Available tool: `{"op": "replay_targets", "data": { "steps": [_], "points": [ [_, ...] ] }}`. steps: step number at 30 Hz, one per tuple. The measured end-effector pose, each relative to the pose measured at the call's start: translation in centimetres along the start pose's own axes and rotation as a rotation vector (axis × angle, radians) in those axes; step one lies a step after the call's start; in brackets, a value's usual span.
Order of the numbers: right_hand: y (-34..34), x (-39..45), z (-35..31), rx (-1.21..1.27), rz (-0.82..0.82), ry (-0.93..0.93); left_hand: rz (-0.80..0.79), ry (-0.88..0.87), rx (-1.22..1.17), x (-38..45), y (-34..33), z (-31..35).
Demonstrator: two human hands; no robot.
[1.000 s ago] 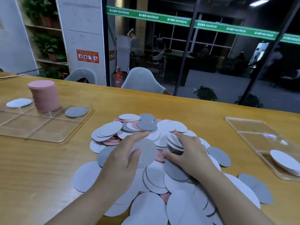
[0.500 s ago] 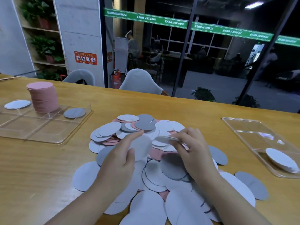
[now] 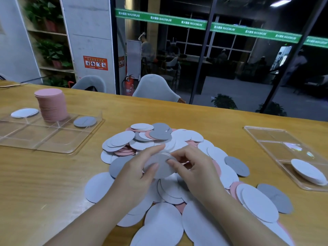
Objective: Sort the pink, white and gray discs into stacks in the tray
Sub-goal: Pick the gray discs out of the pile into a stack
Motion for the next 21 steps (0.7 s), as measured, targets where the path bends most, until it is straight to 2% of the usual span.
{"op": "replay_targets", "data": {
  "steps": [2, 4, 9, 11, 15, 21],
  "points": [
    [0.5, 0.3, 0.0, -0.079, 0.001, -0.079, 0.029, 0.019, 0.021, 0.1, 0.2, 0.0],
    [1.0, 0.3, 0.1, -0.252, -0.066, -0.163, 0.095, 0.056, 0.035, 0.2, 0.7, -0.2],
    [1.1, -0.4, -0.5, -0.590, -0.434, -0.095, 0.210, 0.124, -0.014, 0.4, 1.3, 0.2],
    [0.9, -0.7, -0.8, -0.668, -0.500, -0.093, 0.199, 0.126, -0.032, 0.4, 1.3, 0.3],
    [0.8, -0.8, -1.3, -0.729, -0.507, -0.100, 0.177, 0.157, -0.065, 0.2, 1.2, 0.0],
    [0.8, -1.1, -2.6, -0.741, -0.364, -0.018, 0.164, 0.145, -0.067, 0.3, 1.3, 0.0]
  ]
}}
Point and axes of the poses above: each hand's wrist, its own x-axis towards the middle knuckle, its own y-axis out of the back of the hand, z = x × y, the point moved 1 cm from there along x, towards the middle knuckle, and after that the axes turned 10 degrees about -y, right-handed, at the moved point
